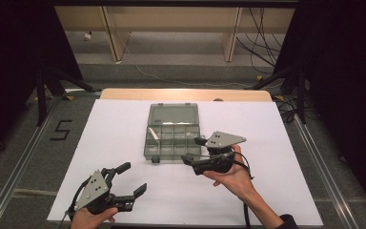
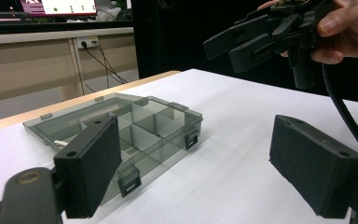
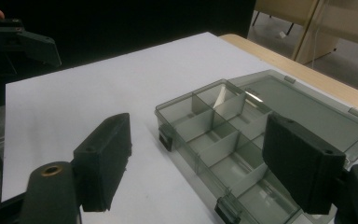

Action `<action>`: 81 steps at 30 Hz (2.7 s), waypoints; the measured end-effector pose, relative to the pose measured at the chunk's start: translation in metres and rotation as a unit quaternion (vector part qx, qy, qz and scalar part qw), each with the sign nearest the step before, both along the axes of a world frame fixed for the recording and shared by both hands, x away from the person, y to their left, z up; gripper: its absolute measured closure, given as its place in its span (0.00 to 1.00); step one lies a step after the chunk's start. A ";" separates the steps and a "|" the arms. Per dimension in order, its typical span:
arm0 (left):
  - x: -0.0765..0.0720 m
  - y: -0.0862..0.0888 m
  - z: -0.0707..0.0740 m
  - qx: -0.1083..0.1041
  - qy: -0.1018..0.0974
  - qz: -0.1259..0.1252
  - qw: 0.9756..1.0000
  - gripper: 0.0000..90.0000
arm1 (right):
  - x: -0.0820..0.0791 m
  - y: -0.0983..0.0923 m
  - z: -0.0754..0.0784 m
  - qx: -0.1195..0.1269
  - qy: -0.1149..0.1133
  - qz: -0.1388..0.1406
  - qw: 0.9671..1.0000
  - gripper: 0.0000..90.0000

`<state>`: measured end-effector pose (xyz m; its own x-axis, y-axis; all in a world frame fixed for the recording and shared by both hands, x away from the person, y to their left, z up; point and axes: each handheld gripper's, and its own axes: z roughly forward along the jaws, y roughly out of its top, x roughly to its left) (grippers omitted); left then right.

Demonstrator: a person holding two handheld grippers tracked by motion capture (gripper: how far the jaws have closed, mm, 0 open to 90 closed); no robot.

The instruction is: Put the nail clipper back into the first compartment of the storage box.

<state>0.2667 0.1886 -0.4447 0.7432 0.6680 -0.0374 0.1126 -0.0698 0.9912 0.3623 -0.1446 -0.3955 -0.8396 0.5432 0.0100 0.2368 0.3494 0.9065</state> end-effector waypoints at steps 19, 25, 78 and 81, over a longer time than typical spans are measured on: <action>0.000 0.001 0.001 0.000 -0.001 0.002 1.000 0.18 | -0.020 -0.023 -0.003 0.026 -0.012 -0.021 0.999 0.23; 0.000 0.000 0.000 0.000 -0.001 0.001 1.000 0.18 | -0.028 -0.030 -0.007 0.032 -0.017 -0.026 0.999 0.23; 0.000 0.000 0.001 -0.009 -0.005 0.000 1.000 0.18 | -0.072 -0.075 -0.031 0.053 -0.034 -0.061 0.996 0.18; 0.000 0.000 0.001 -0.011 -0.006 0.000 1.000 0.18 | -0.074 -0.077 -0.032 0.052 -0.029 -0.063 0.996 0.18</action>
<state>0.2668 0.1884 -0.4441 0.7435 0.6673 -0.0432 0.1008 -0.0480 0.9937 0.2886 -0.2213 -0.4277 -0.7659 0.6425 0.0259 0.2197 0.2236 0.9496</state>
